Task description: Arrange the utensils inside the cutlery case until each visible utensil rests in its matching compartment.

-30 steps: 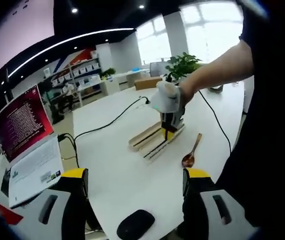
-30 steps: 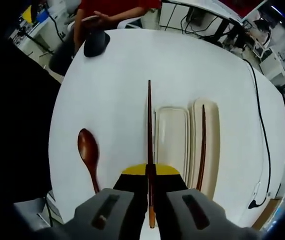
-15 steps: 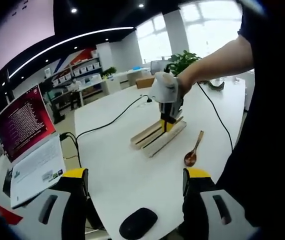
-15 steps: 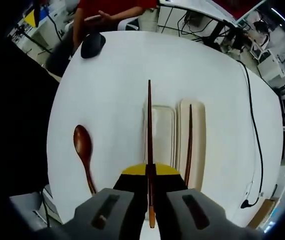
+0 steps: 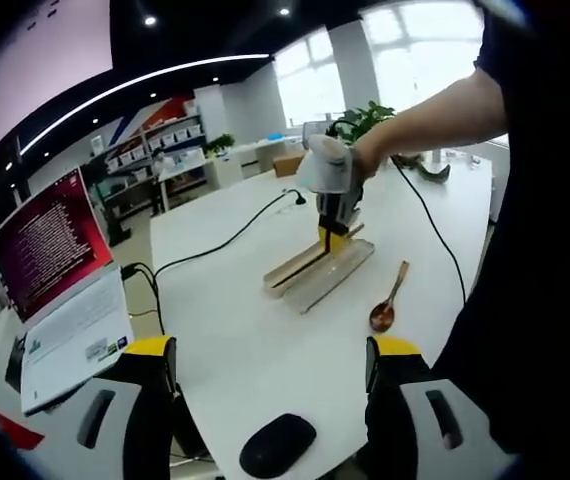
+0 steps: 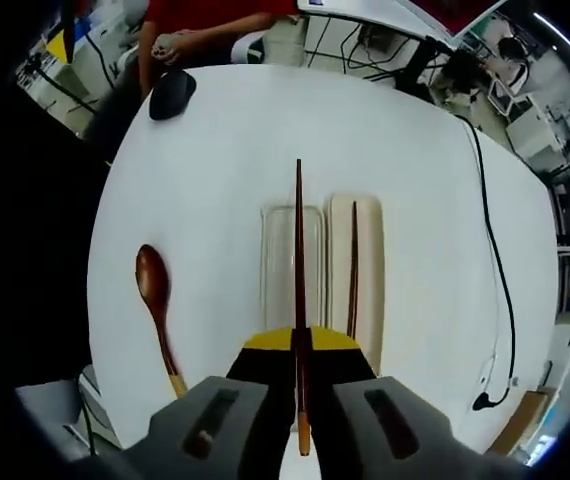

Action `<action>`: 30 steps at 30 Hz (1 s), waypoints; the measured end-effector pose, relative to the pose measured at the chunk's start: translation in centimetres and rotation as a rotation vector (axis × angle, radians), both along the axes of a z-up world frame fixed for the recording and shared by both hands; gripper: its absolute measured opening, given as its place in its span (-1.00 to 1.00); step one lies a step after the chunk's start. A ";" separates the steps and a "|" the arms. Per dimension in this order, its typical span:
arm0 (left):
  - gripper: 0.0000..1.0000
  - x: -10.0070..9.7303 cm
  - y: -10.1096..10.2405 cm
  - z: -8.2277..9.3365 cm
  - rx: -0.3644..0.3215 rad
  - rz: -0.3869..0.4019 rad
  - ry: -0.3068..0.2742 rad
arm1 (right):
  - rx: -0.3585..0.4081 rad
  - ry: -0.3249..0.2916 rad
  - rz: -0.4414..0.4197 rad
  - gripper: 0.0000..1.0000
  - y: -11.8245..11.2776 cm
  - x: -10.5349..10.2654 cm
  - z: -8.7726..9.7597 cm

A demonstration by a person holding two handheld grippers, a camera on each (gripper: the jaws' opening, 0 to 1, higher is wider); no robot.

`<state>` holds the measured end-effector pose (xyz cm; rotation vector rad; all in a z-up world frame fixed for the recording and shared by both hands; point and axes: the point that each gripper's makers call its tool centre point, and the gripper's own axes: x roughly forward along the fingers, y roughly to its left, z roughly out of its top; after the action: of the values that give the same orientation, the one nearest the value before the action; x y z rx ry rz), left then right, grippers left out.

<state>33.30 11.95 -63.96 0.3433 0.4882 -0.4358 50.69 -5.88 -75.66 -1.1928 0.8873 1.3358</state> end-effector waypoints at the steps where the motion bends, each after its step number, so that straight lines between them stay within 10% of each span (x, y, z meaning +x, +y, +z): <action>1: 0.60 -0.1 0.1 0.0 0.004 0.001 -0.001 | 0.003 -0.003 -0.002 -1.00 0.1 0.2 0.1; 30: 0.60 0.1 1.0 0.2 0.013 0.027 0.006 | 0.035 -0.058 -0.090 -1.00 -0.5 5.1 0.4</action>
<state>33.39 12.91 -63.77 0.3472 0.5014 -0.4074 55.76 -6.42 -75.31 -1.1457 0.8627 1.2344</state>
